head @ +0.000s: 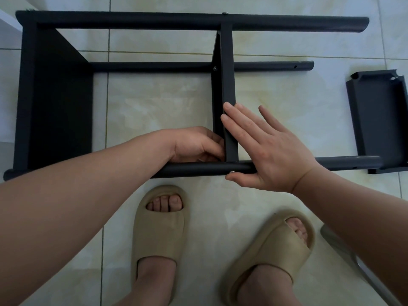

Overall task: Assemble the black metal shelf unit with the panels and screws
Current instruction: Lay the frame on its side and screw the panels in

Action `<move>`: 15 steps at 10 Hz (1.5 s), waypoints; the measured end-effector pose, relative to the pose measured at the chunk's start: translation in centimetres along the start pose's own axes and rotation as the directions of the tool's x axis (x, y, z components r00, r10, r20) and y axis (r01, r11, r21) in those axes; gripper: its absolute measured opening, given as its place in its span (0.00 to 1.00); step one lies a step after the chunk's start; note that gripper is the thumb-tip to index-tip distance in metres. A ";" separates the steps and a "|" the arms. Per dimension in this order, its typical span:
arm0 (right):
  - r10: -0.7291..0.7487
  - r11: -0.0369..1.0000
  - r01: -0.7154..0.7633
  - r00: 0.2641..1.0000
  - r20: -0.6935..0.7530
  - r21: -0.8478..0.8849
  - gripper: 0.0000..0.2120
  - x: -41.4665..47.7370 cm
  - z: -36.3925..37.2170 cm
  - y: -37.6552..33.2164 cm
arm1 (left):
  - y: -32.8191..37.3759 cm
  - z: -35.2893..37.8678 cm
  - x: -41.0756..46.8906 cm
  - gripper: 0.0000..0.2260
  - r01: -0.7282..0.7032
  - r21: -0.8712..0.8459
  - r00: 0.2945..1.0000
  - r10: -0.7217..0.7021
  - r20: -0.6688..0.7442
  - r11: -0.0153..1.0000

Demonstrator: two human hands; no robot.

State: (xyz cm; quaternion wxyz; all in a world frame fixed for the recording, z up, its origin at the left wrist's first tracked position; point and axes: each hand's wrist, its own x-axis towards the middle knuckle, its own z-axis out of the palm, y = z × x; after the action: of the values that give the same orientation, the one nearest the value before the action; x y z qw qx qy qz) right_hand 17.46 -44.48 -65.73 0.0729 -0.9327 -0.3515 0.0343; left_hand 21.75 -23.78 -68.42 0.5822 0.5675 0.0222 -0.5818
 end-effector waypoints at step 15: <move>0.000 1.000 0.000 1.000 -0.002 -0.010 0.46 0.0 0.2 0.1 | 0.3 -0.2 -0.2 0.07 -0.003 -0.075 0.999 0.005 0.033 0.997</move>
State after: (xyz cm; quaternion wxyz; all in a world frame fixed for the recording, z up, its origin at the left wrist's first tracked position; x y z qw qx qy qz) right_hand 17.48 -44.56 -65.90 0.0684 -0.9331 -0.3515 0.0317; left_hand 22.01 -23.66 -68.17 0.6046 0.5356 0.0335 -0.5886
